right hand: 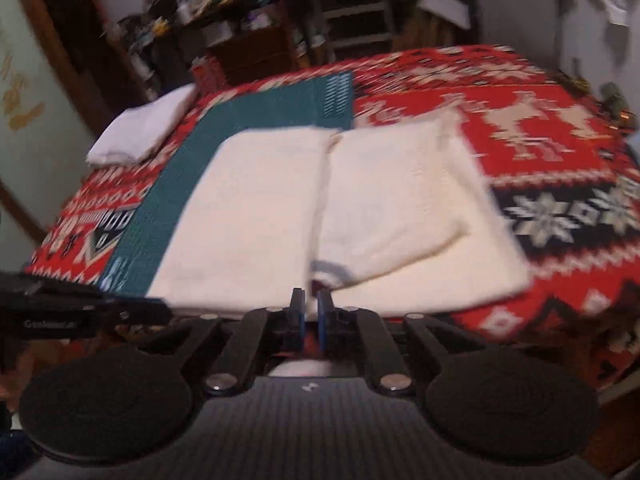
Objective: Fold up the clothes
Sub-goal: 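Lift the sweater's side edge up with the right tool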
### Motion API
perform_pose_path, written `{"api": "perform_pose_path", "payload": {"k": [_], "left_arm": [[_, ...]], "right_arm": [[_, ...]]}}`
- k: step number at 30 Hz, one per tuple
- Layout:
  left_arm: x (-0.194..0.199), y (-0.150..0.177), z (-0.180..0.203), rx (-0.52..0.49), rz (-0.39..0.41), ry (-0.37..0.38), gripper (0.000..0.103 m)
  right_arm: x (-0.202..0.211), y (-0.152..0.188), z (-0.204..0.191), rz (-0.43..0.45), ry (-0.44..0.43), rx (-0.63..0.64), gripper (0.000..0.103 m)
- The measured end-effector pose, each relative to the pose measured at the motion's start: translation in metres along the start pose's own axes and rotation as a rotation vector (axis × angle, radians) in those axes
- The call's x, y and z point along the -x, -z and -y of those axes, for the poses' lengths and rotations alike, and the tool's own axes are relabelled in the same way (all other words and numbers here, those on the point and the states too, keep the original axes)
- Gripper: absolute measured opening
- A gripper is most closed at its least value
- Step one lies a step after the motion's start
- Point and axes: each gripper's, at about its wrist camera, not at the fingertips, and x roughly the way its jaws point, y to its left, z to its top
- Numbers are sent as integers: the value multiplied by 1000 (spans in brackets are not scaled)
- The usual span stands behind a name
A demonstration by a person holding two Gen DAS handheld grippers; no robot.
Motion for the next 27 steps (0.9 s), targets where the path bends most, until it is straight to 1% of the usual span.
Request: {"api": "perform_pose_path", "payload": {"k": [3, 4, 6, 7, 8, 11, 14, 16, 18, 19, 20, 23, 25, 27], "left_arm": [[2, -5, -1, 19, 26, 2, 5], [2, -7, -1, 22, 33, -2, 5], [3, -10, -3, 30, 40, -18, 8], [3, -11, -4, 36, 44, -24, 9], [4, -12, -5, 46, 46, -27, 10], [6, -13, -10, 70, 53, -41, 14], [10, -11, -15, 93, 59, -51, 15], [12, -10, -19, 108, 62, -56, 15], [14, -8, -22, 124, 66, -61, 15], [16, -8, -24, 132, 68, -63, 15], [17, -7, -26, 139, 69, -66, 15], [23, -3, -32, 159, 78, -71, 15], [29, 2, -37, 177, 87, -69, 15], [36, 7, -43, 195, 96, -66, 15]], "right_arm": [[13, 0, 39, 48, 99, -115, 9], [17, 0, 52, 61, 136, -155, 14], [22, 1, 76, 86, 187, -220, 17], [22, 1, 86, 88, 193, -240, 23], [20, 2, 93, 85, 189, -259, 28], [13, 4, 107, 85, 137, -333, 28], [5, 5, 112, 92, 82, -417, 29], [0, 3, 112, 98, 59, -452, 30], [-5, -1, 109, 96, 56, -463, 11], [-7, -3, 108, 95, 55, -469, 8], [-7, -7, 104, 104, 54, -458, 8], [4, -25, 76, 168, 49, -355, 7], [16, -42, 45, 214, 26, -232, 7], [26, -57, 9, 253, -21, -104, 7]]}}
